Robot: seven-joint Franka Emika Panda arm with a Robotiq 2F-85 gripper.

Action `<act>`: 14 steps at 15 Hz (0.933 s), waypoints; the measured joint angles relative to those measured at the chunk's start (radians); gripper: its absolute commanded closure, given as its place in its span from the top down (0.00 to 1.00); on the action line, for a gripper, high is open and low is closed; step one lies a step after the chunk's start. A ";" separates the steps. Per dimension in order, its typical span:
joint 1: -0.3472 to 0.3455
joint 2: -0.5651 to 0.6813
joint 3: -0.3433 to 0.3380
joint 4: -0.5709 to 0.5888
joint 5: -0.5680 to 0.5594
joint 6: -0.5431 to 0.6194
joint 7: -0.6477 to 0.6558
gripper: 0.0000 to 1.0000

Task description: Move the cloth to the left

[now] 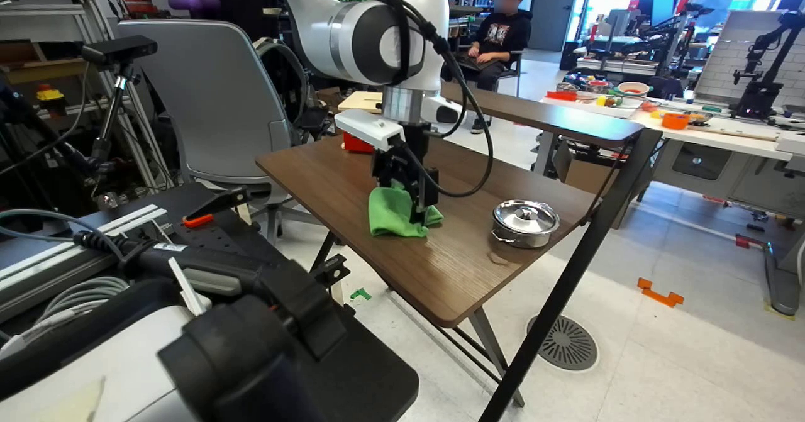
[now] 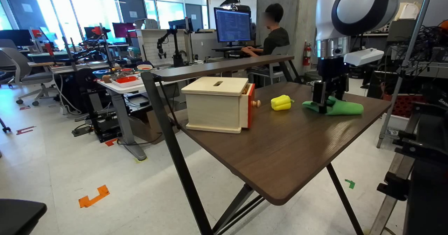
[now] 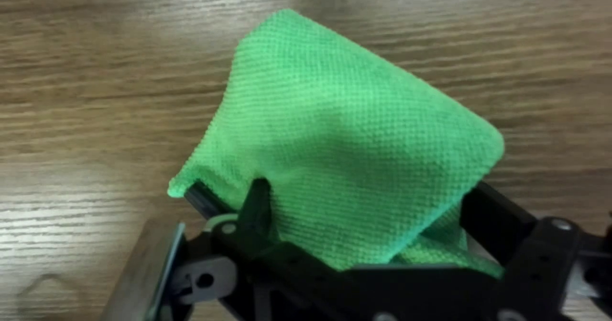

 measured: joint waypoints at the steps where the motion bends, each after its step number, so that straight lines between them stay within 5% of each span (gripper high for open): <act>1: 0.003 -0.006 0.000 -0.011 0.000 0.000 -0.002 1.00; 14: 0.130 0.031 0.021 0.046 -0.003 -0.041 0.007 1.00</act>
